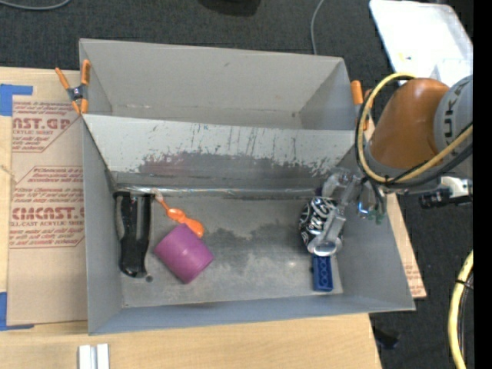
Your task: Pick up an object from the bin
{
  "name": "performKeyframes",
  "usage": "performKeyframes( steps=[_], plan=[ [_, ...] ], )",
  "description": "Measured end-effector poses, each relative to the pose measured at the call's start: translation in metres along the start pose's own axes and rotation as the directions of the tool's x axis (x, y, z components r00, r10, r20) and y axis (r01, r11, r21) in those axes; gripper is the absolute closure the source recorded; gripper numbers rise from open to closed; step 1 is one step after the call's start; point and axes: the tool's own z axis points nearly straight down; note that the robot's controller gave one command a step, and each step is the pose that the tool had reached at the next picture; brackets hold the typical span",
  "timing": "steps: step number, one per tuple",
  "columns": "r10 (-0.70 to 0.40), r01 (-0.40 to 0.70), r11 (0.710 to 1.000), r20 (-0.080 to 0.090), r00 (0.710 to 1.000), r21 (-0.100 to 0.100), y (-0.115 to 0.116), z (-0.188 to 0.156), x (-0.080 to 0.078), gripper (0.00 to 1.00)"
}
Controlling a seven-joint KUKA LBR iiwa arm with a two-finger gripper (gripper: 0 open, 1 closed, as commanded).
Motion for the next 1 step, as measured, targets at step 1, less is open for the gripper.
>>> performKeyframes(
  steps=[1],
  plan=[
    [-0.081, 0.081, 0.997, 0.024, 0.996, 0.005, -0.0225, 0.0408, -0.0048, 0.00]
  ],
)
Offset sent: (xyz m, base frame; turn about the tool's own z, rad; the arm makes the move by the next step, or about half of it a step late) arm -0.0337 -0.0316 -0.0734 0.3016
